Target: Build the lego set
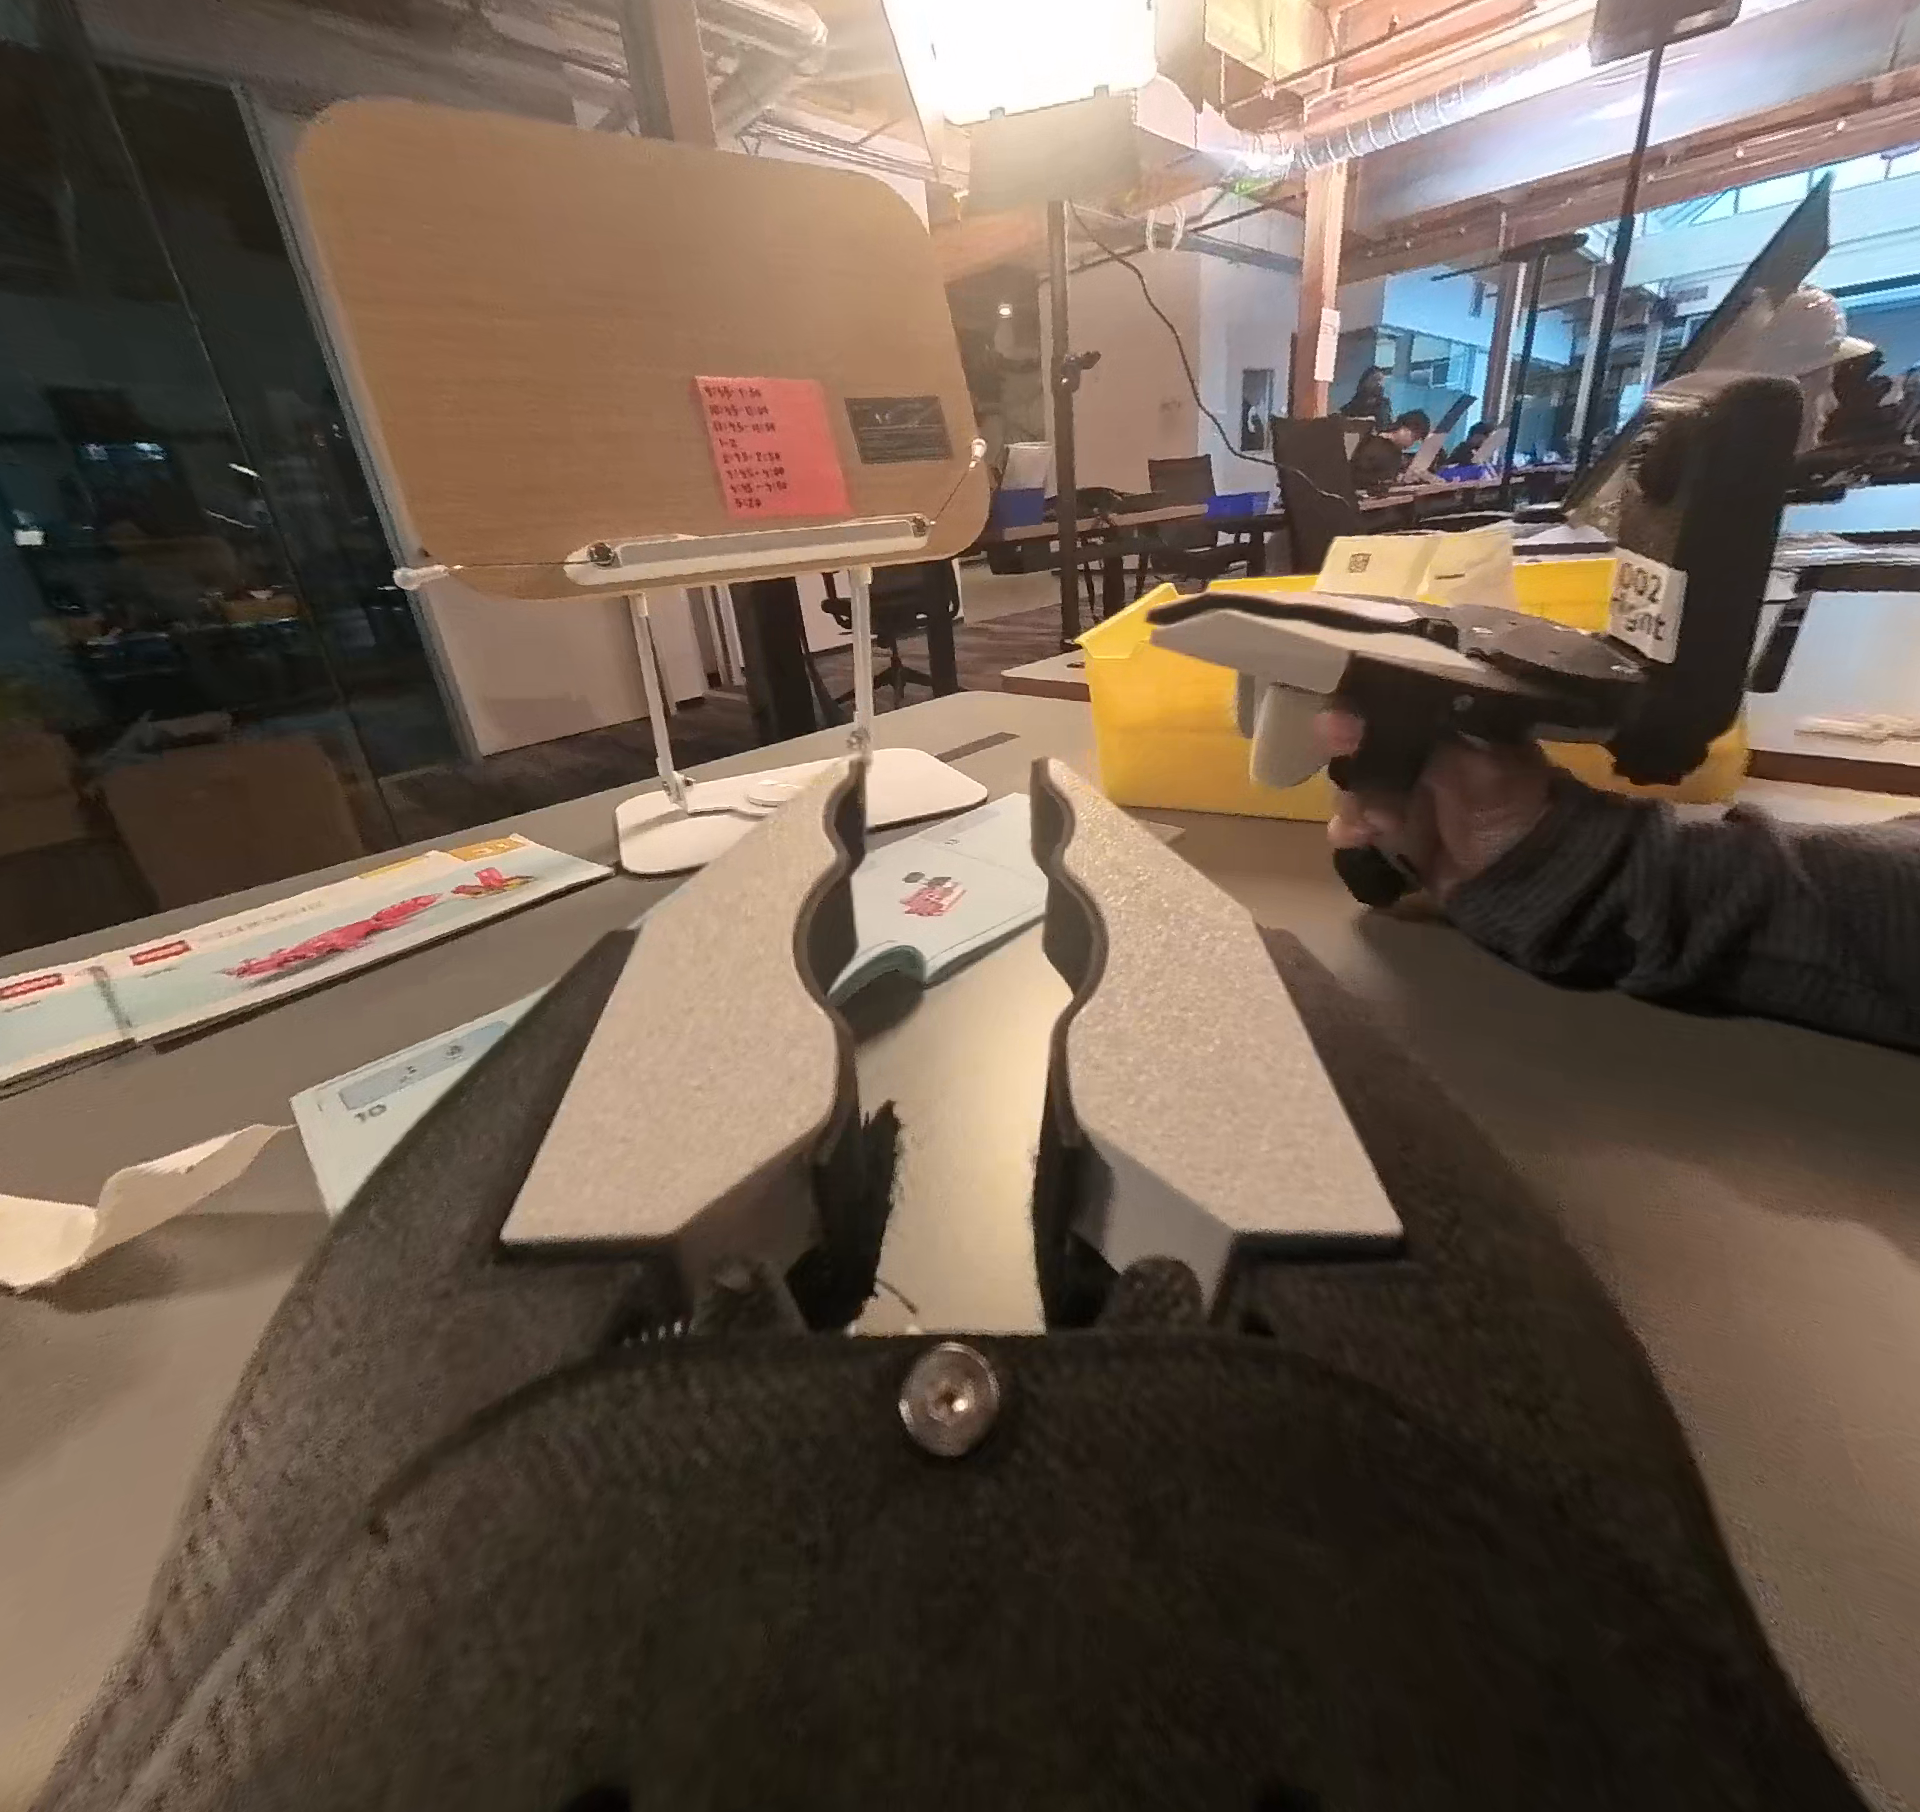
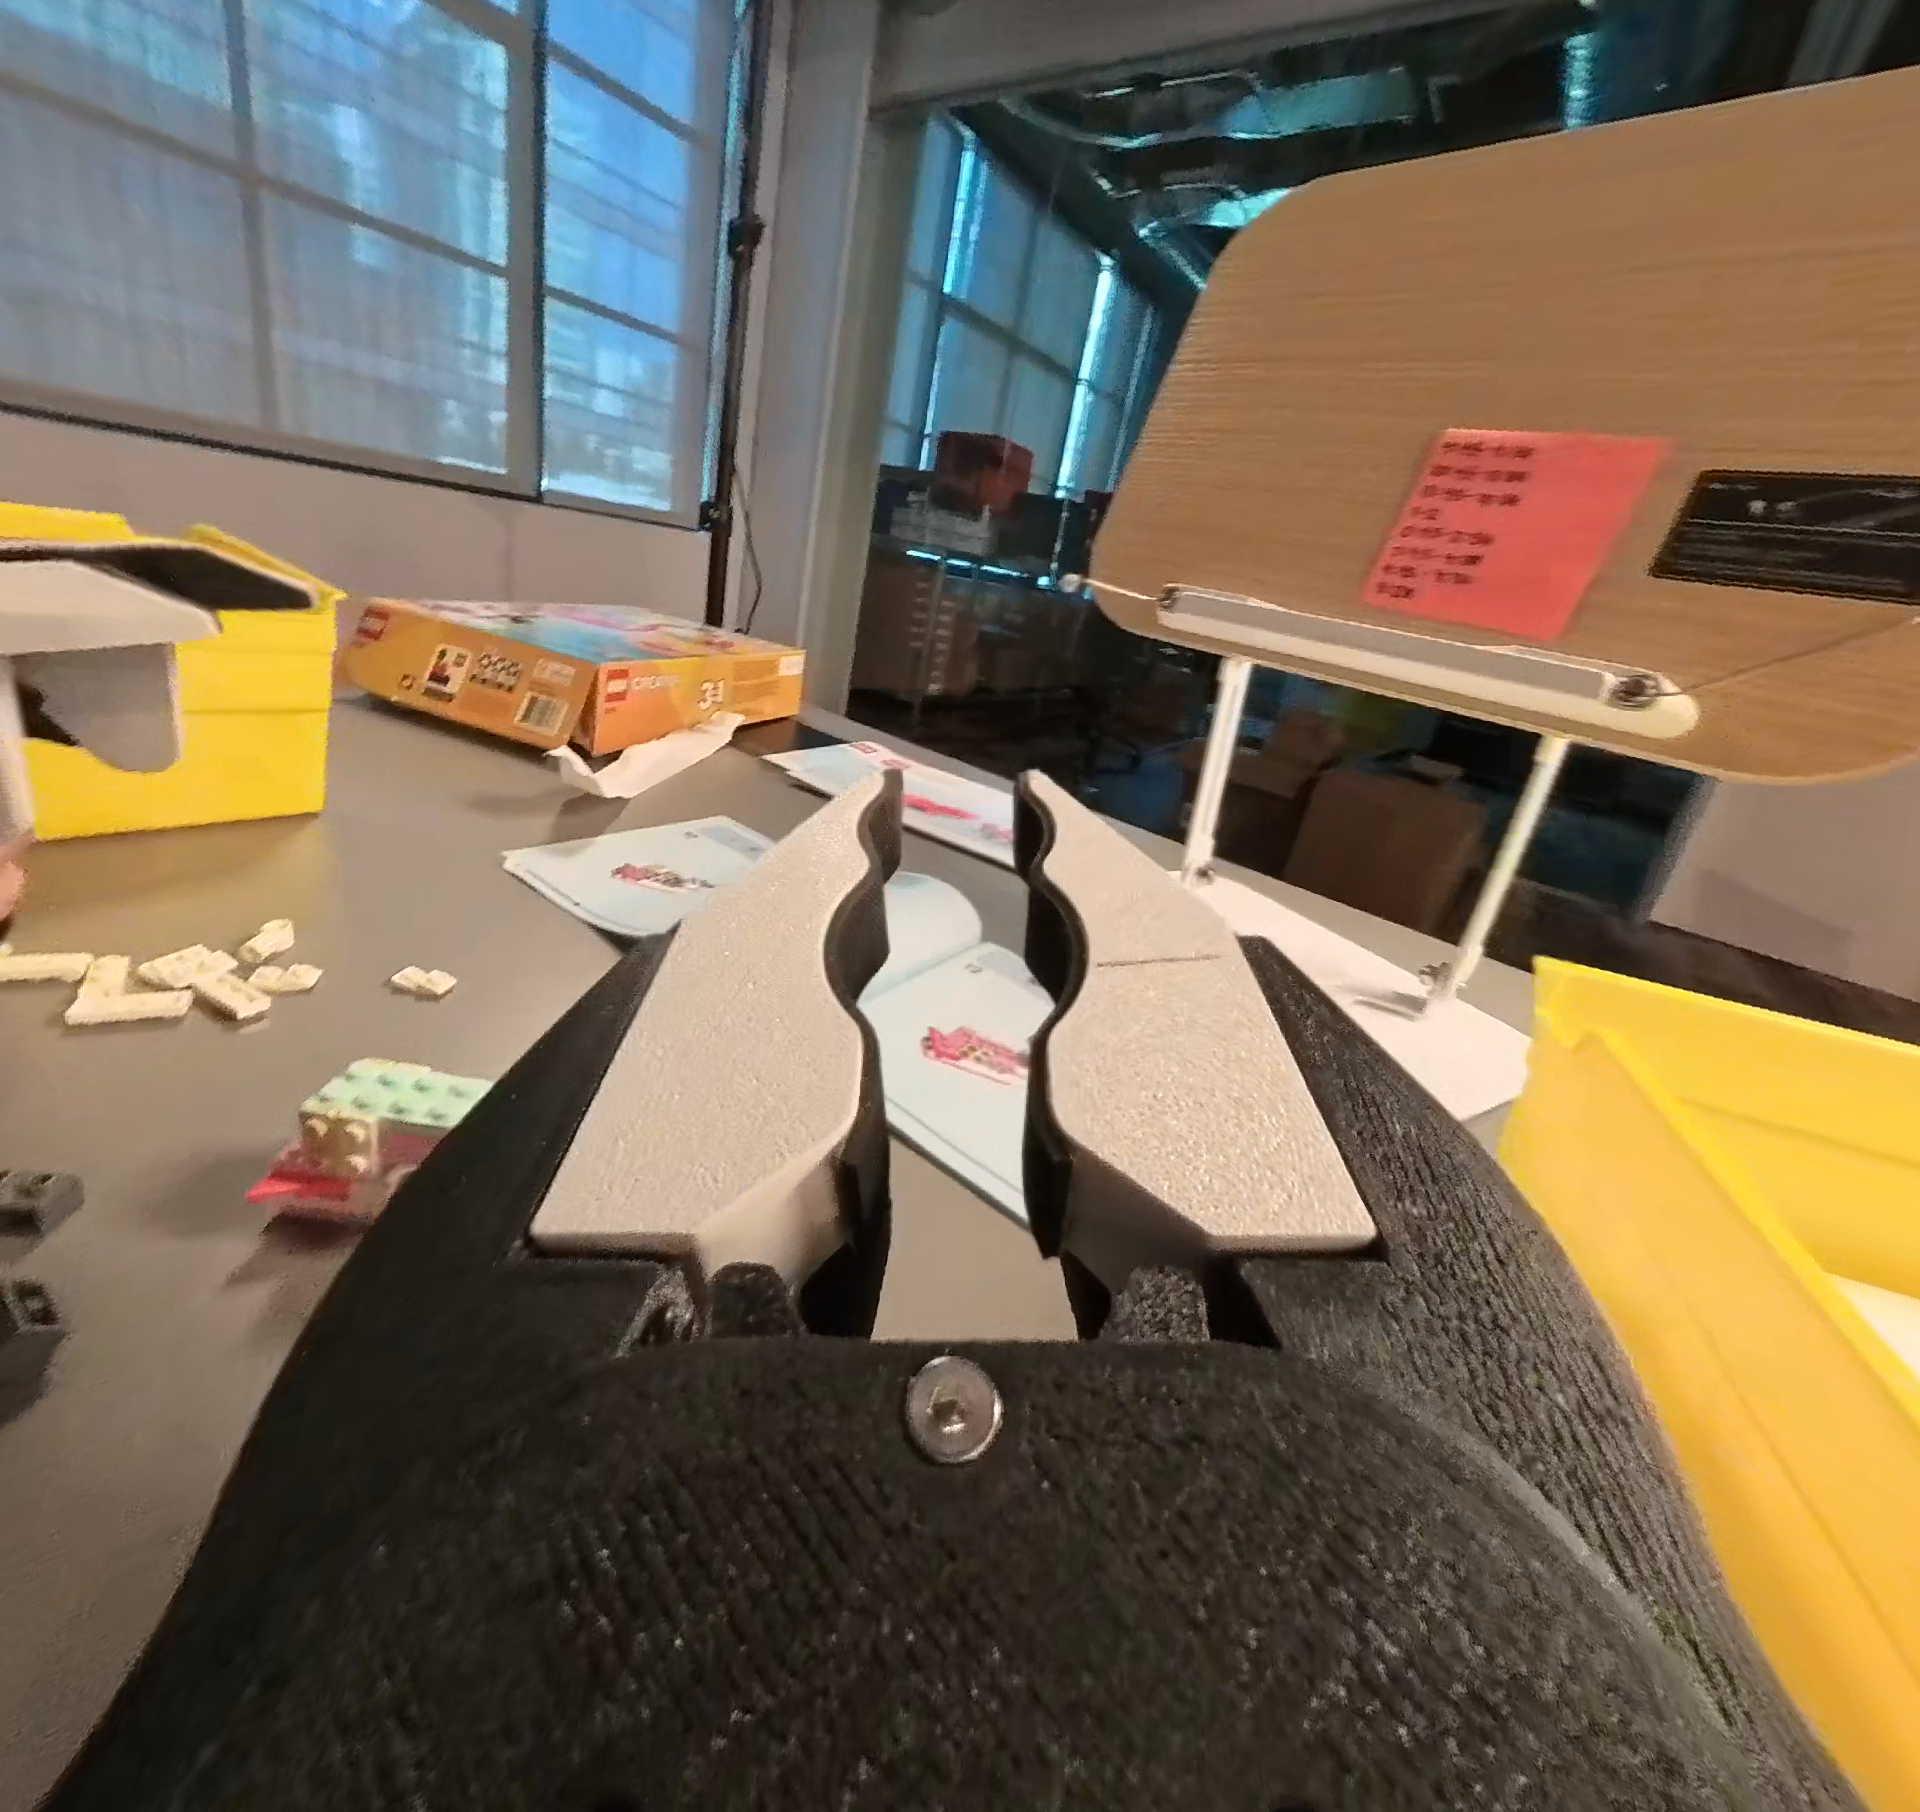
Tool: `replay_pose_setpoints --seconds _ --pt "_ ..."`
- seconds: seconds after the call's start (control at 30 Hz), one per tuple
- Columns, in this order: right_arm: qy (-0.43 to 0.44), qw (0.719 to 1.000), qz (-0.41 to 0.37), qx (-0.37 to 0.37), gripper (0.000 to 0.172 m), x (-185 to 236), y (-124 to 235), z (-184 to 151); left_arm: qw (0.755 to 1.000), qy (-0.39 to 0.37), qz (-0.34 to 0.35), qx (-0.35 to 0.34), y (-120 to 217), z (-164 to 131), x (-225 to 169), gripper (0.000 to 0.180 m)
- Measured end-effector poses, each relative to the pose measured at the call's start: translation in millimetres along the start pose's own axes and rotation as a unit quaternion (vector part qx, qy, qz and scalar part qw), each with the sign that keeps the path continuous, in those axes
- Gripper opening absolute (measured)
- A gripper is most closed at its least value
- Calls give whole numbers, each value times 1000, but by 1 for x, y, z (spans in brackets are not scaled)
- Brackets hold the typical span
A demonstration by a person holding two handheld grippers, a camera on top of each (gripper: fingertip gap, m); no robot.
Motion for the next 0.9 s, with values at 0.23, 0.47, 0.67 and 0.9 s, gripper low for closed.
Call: replay_pose_setpoints --seconds 0.23,0.47,0.67,0.9 --pt "-11 998 -59 -24 20 -13 4 1 1000 -1 1 16 -4 -2 1 29" --pt "36 987 -133 -78 11 -16 17 11 1000 -19 7 23 -8 -5 2 27" --pt "27 991 -118 -57 14 -18 11 7 1000 1 10 17 -11 -7 10 27" --pt "22 993 -107 -53 14 -17 9 7 1000 -8 2 19 -12 -7 8 26"
Point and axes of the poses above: each gripper's, where its closed fingertips meet, y back along the fingers, z out of its top, x = y × z across the jaws, the point moved 10 cm from there along y, back along the fingers, and after that the axes turned 2 degrees about -y, right-handed, at the moved point
